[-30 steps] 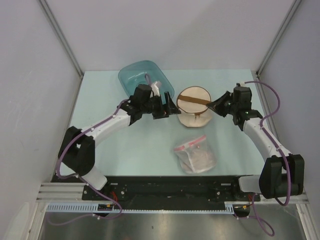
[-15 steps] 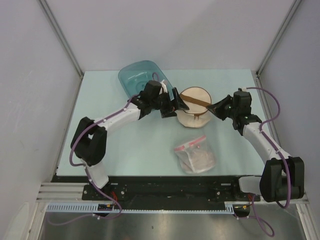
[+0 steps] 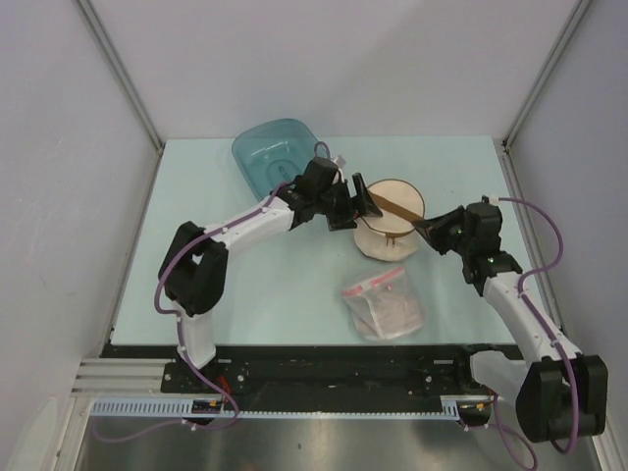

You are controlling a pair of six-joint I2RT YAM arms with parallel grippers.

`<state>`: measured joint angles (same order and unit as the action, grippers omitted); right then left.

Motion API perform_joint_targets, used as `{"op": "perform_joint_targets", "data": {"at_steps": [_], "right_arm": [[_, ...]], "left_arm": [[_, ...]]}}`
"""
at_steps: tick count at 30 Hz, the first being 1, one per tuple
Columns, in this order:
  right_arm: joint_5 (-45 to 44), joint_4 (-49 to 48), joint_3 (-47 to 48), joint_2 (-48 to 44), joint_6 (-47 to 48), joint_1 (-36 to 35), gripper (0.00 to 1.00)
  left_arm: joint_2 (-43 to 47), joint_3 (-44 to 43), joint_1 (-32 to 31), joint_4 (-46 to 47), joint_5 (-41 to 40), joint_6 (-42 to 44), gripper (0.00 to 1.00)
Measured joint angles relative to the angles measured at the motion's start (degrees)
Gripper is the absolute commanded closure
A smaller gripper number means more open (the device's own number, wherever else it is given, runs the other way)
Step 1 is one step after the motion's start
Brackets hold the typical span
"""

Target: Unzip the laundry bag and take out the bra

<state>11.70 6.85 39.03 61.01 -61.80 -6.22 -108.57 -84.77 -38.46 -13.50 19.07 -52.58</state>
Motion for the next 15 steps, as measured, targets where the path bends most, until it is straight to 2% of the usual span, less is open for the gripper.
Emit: {"op": "perform_joint_targets", "data": {"at_steps": [2, 4, 5, 7, 8, 9, 11, 13, 15], "right_arm": [[-0.63, 0.90, -0.85, -2.78, -0.96, -0.09, 1.00], [-0.76, 1.16, -1.16, -4.42, -1.55, -0.28, 1.00], [-0.79, 1.40, -1.20, -5.01, -1.62, -0.52, 1.00], [-1.36, 2.08, -1.42, -5.92, -1.57, -0.96, 0.99], [-1.75, 2.64, -1.55, -6.32, -1.40, -1.20, 0.89], [-1.97, 3.10, -1.70, -6.62, -1.18, -1.31, 0.59], [-1.70, 4.74, -2.01, -7.08, 0.20, -1.20, 0.32], [-0.35, 5.27, -2.16, -7.54, 1.49, -0.79, 0.26], [0.61, 5.90, -2.08, -8.70, 4.83, -0.24, 0.26]], "left_arm": [[-0.11, 0.00, -0.31, 0.02, -0.20, -0.04, 0.13], [-0.61, -0.50, -0.66, -0.70, -0.57, -0.02, 0.26], [-1.31, -1.29, -0.79, -1.01, -0.68, -0.13, 0.42], [-2.99, -2.93, -0.92, -0.94, -0.57, -0.50, 0.60], [-3.69, -3.52, -0.94, -0.79, -0.42, -0.81, 0.77], [-4.11, -3.89, -0.98, -0.66, -0.24, -1.07, 0.85], [-4.33, -4.68, -1.01, -0.39, 0.15, -1.40, 1.00], [-4.33, -5.53, -1.07, -0.46, 0.13, -1.29, 0.99], [-4.31, -5.97, -1.16, -0.46, -0.02, -0.79, 1.00]]}}
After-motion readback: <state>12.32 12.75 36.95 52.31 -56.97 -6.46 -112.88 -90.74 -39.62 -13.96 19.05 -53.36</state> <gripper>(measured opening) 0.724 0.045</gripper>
